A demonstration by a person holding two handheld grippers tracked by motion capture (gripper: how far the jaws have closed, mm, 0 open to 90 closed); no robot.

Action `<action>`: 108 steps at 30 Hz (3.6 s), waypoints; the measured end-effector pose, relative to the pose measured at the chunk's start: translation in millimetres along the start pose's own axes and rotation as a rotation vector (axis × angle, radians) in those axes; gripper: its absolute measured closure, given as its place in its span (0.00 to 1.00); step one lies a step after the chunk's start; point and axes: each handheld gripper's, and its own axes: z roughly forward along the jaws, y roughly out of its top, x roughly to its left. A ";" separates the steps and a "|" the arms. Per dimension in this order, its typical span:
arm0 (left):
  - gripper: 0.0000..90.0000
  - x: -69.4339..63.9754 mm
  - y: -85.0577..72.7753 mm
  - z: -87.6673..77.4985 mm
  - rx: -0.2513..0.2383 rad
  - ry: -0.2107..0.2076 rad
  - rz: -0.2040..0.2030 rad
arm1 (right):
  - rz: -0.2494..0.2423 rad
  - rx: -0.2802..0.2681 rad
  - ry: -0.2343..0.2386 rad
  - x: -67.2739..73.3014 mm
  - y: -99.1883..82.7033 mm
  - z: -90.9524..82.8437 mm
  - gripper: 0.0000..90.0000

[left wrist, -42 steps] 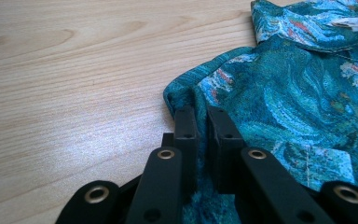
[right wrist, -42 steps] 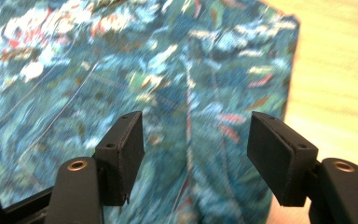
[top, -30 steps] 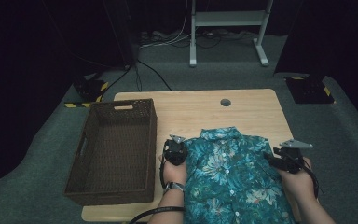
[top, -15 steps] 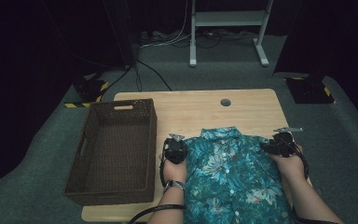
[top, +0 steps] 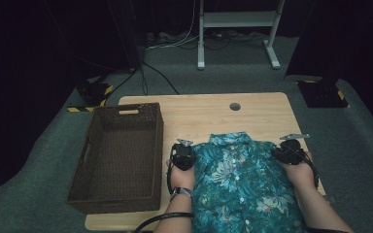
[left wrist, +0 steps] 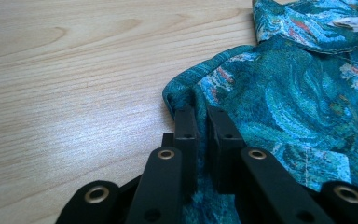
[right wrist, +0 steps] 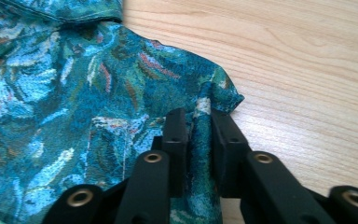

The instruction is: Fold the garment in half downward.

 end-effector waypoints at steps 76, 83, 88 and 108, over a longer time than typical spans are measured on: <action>0.95 -46.3 -32.1 -69.4 -0.051 -0.180 0.161 | 0.024 -0.149 -0.065 26.6 -82.7 -96.0 0.96; 0.95 -49.0 -45.4 -55.8 0.001 -0.156 0.166 | 0.016 -0.108 -0.074 28.6 -98.3 -85.5 0.96; 0.94 -48.7 -46.7 -49.6 0.017 -0.148 0.170 | -0.001 -0.093 -0.082 29.4 -102.2 -79.7 0.96; 0.92 -31.6 -22.3 -15.6 0.002 -0.110 0.135 | -0.038 -0.090 -0.096 10.2 -64.4 -45.2 0.95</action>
